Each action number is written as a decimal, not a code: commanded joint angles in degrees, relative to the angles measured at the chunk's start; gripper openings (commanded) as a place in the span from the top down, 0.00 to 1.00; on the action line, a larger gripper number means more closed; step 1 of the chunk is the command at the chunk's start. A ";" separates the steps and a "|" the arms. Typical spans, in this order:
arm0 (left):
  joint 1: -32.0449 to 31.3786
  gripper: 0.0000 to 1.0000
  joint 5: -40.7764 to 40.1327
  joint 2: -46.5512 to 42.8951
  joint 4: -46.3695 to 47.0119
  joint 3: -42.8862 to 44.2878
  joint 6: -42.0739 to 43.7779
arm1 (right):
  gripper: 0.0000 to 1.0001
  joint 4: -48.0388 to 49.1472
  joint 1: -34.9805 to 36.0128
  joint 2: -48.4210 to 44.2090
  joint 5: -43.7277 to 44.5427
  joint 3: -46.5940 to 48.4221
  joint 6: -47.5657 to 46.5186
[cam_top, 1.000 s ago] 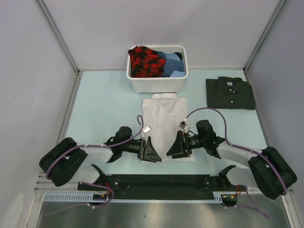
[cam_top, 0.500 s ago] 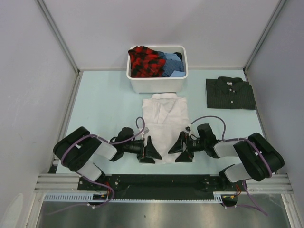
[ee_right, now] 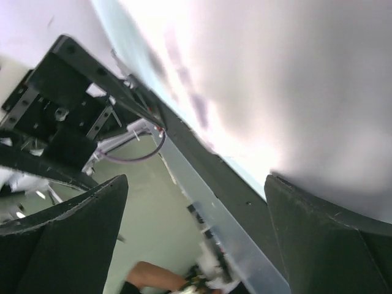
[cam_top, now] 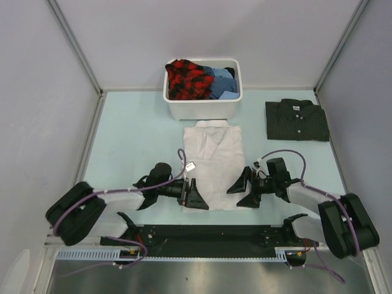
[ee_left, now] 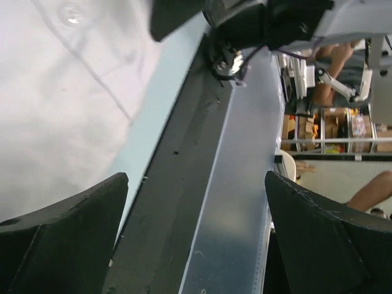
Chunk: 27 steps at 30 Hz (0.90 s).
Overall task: Fold and stack the long sleeve shirts
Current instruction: Fold the shirt
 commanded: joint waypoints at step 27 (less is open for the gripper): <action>-36.32 0.20 -57.40 -6.17 -45.70 23.40 75.69 | 0.51 -8.97 3.55 24.25 0.60 32.89 -44.58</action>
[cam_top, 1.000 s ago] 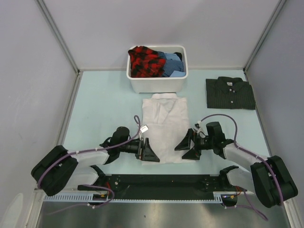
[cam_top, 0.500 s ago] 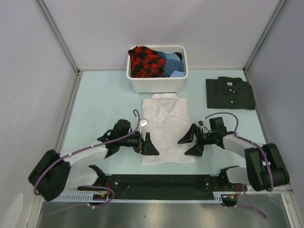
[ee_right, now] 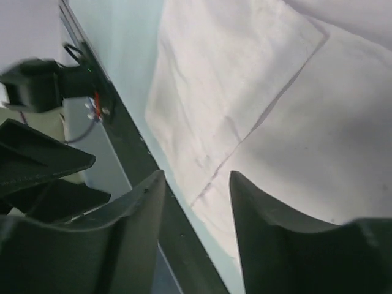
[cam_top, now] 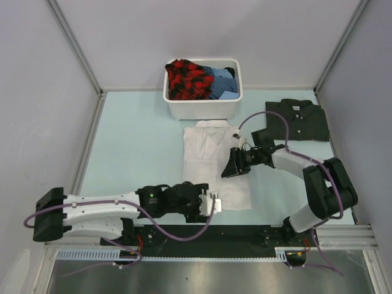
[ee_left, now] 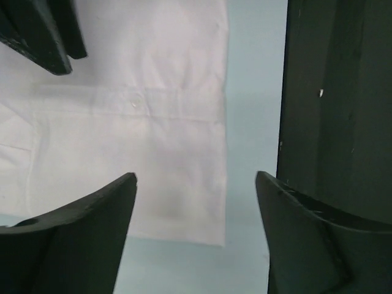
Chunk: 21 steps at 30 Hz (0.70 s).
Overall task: Fold and stack the long sleeve shirts
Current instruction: Fold the shirt
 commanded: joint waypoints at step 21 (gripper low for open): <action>-15.80 0.52 -24.32 29.12 20.60 -2.18 17.59 | 0.76 9.11 3.50 25.34 1.05 8.22 -9.71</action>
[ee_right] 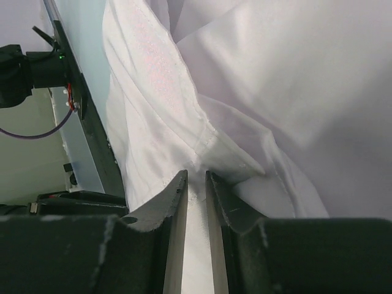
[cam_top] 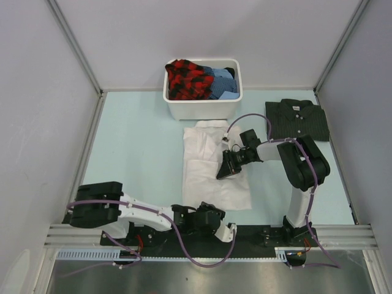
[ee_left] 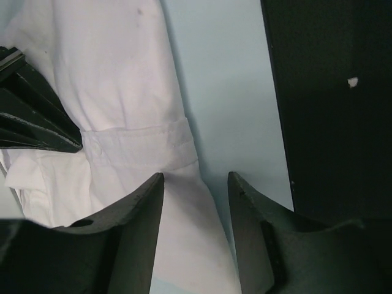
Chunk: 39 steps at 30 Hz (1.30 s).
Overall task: Fold and stack the long sleeve shirts
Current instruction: Fold the shirt
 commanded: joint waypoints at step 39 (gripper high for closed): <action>0.38 1.00 24.18 -13.51 -18.36 8.78 -12.05 | 0.75 -10.08 4.59 -1.42 -4.67 9.07 -11.29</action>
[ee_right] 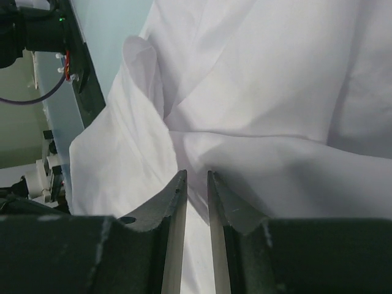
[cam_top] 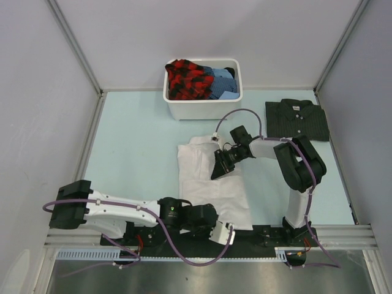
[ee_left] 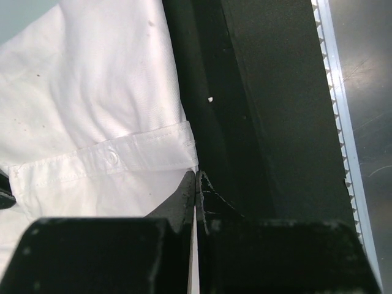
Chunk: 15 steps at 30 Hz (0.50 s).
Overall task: Fold and stack the long sleeve shirts
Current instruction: Fold the shirt
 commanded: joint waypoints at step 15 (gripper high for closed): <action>0.75 1.00 2.37 -3.04 1.01 0.64 -0.05 | 0.76 -12.33 2.00 -2.26 -3.08 3.47 -10.54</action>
